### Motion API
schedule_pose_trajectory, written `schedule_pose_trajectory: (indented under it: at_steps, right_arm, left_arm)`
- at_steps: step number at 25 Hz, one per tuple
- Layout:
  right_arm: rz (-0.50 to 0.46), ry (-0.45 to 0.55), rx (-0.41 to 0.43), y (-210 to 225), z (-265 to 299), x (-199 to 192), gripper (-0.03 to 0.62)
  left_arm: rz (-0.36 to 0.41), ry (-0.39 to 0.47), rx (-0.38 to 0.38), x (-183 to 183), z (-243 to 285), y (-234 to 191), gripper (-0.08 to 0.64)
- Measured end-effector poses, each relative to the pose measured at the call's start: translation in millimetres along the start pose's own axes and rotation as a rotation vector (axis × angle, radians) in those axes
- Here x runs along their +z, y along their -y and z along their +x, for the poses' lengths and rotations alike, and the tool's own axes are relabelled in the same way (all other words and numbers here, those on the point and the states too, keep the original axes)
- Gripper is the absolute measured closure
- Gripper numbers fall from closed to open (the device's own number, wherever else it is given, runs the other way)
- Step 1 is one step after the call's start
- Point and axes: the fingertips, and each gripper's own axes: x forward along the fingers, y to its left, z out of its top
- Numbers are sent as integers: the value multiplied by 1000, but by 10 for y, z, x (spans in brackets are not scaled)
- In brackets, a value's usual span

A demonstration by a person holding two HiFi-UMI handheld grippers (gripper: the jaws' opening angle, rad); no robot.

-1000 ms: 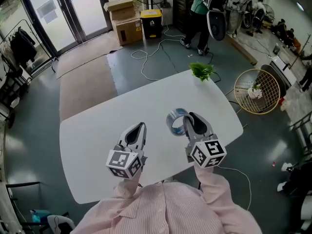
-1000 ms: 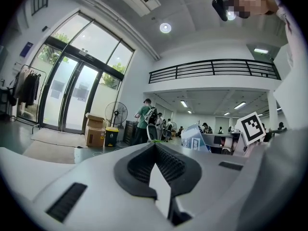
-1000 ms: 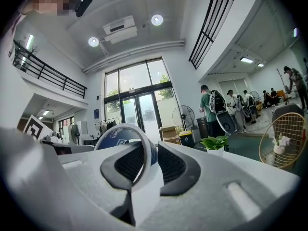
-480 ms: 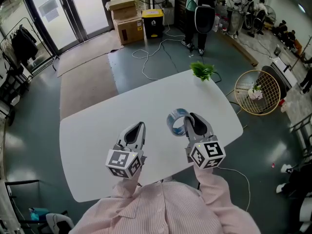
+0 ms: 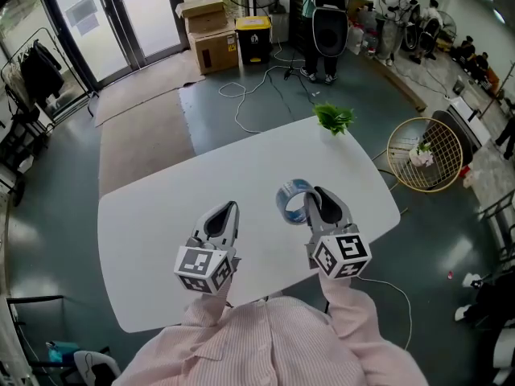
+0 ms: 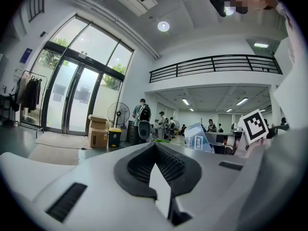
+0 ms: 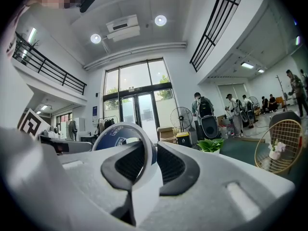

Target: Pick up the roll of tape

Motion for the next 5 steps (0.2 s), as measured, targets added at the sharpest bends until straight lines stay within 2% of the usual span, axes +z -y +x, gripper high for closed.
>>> schedule_pose_trajectory:
  at_steps: [5]
  right_arm:
    - [-4,-6,-3,11,16,-3,514]
  left_arm:
    - [-6,-8,8,-9,14,-22,560]
